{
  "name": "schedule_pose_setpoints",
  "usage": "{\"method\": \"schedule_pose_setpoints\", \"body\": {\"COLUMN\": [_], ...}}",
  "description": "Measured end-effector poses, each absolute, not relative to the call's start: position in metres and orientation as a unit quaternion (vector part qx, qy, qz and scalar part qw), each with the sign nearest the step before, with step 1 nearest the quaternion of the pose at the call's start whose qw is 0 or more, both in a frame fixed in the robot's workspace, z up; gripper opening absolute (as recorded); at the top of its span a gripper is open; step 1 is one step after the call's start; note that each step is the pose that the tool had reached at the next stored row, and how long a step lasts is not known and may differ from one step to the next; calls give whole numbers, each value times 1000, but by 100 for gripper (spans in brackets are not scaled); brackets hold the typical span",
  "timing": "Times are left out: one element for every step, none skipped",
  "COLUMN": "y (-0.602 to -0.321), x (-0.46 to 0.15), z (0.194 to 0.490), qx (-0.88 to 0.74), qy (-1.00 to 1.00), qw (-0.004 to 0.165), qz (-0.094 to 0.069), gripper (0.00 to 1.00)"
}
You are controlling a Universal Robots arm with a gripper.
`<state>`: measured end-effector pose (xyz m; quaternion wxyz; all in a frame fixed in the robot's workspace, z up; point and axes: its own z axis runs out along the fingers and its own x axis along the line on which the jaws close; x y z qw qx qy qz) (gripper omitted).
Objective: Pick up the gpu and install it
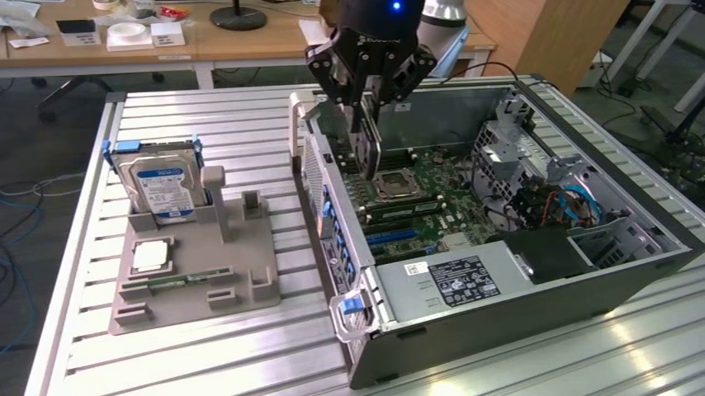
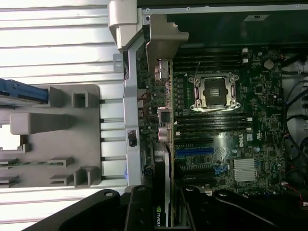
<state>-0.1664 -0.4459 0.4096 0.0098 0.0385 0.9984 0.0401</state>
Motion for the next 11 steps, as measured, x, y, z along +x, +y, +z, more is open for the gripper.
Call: {"method": "schedule_pose_setpoints", "body": {"y": [-446,-446,-446,-446,-446,-446,-446,-446,-446,-446,-446], "x": [-165,-163,-162,-160,-158,-156,-155,-153,-151,-149,-148], "z": [410,410,410,410,410,410,410,410,410,410,410], "qx": [38,39,39,38,38,38,38,38,38,38,39], "qy": [998,998,998,998,998,998,998,998,998,998,998], "qw": [10,10,10,10,10,10,10,10,10,10,10], "qz": [40,40,40,40,40,40,40,40,40,40,40], "gripper": [27,27,27,27,27,27,27,27,27,27,27]}}
